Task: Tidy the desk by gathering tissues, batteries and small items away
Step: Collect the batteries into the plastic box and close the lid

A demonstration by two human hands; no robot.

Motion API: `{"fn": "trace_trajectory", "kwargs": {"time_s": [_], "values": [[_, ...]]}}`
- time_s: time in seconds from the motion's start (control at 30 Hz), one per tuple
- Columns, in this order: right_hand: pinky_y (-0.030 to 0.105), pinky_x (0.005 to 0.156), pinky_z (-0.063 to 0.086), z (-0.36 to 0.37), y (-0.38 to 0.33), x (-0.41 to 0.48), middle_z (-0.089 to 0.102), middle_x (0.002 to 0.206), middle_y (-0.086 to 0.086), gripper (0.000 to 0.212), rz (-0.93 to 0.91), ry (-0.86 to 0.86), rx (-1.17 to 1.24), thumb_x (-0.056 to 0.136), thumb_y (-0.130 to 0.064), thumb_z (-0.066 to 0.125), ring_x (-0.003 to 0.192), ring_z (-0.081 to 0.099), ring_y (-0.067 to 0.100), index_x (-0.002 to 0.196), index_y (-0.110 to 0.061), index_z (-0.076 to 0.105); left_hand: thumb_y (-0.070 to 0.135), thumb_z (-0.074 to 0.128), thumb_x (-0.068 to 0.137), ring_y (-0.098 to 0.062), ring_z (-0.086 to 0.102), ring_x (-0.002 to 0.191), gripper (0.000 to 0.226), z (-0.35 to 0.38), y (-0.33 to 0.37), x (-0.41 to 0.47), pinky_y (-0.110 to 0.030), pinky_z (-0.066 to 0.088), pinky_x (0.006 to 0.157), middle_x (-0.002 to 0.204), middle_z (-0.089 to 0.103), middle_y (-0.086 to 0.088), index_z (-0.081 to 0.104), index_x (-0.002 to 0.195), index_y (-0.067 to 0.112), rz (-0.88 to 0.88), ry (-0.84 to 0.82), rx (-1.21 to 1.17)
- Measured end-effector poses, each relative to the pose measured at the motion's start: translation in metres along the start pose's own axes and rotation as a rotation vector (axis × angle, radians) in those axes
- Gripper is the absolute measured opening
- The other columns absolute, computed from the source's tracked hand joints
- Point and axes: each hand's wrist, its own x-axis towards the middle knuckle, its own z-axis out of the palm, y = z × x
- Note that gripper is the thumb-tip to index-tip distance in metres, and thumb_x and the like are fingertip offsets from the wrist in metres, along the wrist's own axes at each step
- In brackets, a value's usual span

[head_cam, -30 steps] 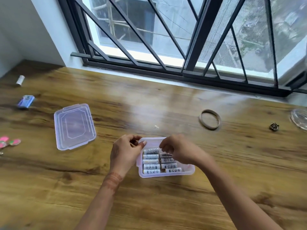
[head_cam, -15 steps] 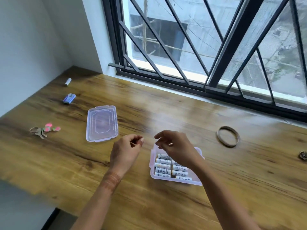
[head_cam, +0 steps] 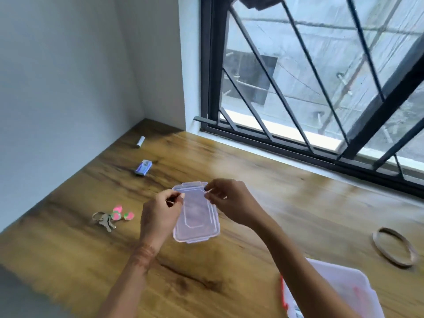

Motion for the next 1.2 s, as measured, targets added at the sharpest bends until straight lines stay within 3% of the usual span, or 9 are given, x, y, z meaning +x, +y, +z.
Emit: {"fn": "trace_trajectory", "kwargs": {"time_s": [0.23,0.5,0.67,0.8,0.87,0.97,1.1,1.2], "values": [[0.031,0.078,0.049,0.08,-0.034,0.125,0.068,0.104,0.01,0.025,0.02,0.015,-0.067,0.086,-0.015,0.06,0.092,0.063,0.024,0.11,-0.006,0.062,0.024,0.062,0.086,-0.024,0.064,0.082,0.016,-0.05,-0.039,0.102,-0.029,0.048,0.072,0.085,0.072,-0.006,0.071,0.091,0.012,0.01,0.03,0.039],[0.042,0.085,0.046,0.153,-0.054,0.246,0.046,0.127,0.021,0.044,0.058,-0.023,-0.262,0.091,-0.017,0.05,0.109,0.051,0.037,0.131,-0.006,0.038,0.02,0.063,0.086,-0.019,0.063,0.086,0.015,-0.078,-0.069,0.169,-0.022,0.042,0.075,0.092,0.072,-0.007,0.071,0.093,0.01,0.022,0.029,0.038],[0.046,0.094,0.04,0.182,-0.052,0.298,0.035,0.14,0.021,0.049,0.086,-0.116,-0.422,0.096,-0.028,0.042,0.123,0.04,0.039,0.141,-0.016,0.029,0.022,0.062,0.086,-0.015,0.06,0.082,0.014,-0.086,-0.085,0.19,-0.021,0.041,0.073,0.089,0.072,-0.005,0.071,0.091,0.013,-0.011,0.021,0.03],[0.04,0.09,0.039,0.193,-0.056,0.304,0.054,0.121,0.016,0.03,0.031,-0.049,-0.641,0.097,-0.023,0.041,0.115,0.044,0.033,0.119,-0.007,0.052,0.02,0.061,0.087,-0.014,0.059,0.08,0.014,-0.089,-0.091,0.196,-0.023,0.044,0.074,0.087,0.07,-0.003,0.071,0.09,0.011,-0.017,0.019,0.026],[0.037,0.083,0.043,0.192,-0.058,0.301,0.061,0.11,0.016,0.02,0.005,0.014,-0.622,0.093,-0.006,0.045,0.109,0.047,0.031,0.107,-0.002,0.058,0.021,0.061,0.087,-0.012,0.056,0.08,0.015,-0.088,-0.094,0.196,-0.023,0.043,0.074,0.088,0.069,-0.003,0.071,0.092,0.01,-0.027,0.012,0.022],[0.035,0.067,0.042,0.185,-0.058,0.291,0.063,0.094,0.019,0.023,0.041,0.072,-0.539,0.082,0.012,0.045,0.095,0.054,0.032,0.091,0.001,0.062,0.022,0.061,0.087,-0.012,0.056,0.081,0.015,-0.084,-0.095,0.193,-0.023,0.043,0.074,0.09,0.071,-0.003,0.071,0.092,0.012,-0.037,0.004,0.022],[0.028,0.051,0.037,0.171,-0.052,0.266,0.061,0.078,0.01,0.016,0.071,0.174,-0.417,0.084,0.005,0.047,0.07,0.056,0.027,0.088,-0.004,0.059,0.023,0.061,0.087,-0.014,0.057,0.082,0.017,-0.077,-0.087,0.182,-0.024,0.043,0.075,0.093,0.071,-0.004,0.07,0.094,0.011,-0.037,-0.015,0.014],[0.029,0.048,0.037,0.154,-0.049,0.235,0.064,0.081,0.009,0.01,0.059,0.22,-0.335,0.085,-0.001,0.051,0.065,0.054,0.029,0.094,-0.006,0.054,0.022,0.062,0.087,-0.016,0.059,0.08,0.019,-0.072,-0.078,0.171,-0.026,0.044,0.072,0.091,0.071,-0.006,0.07,0.097,0.009,-0.019,-0.046,-0.003]]}}
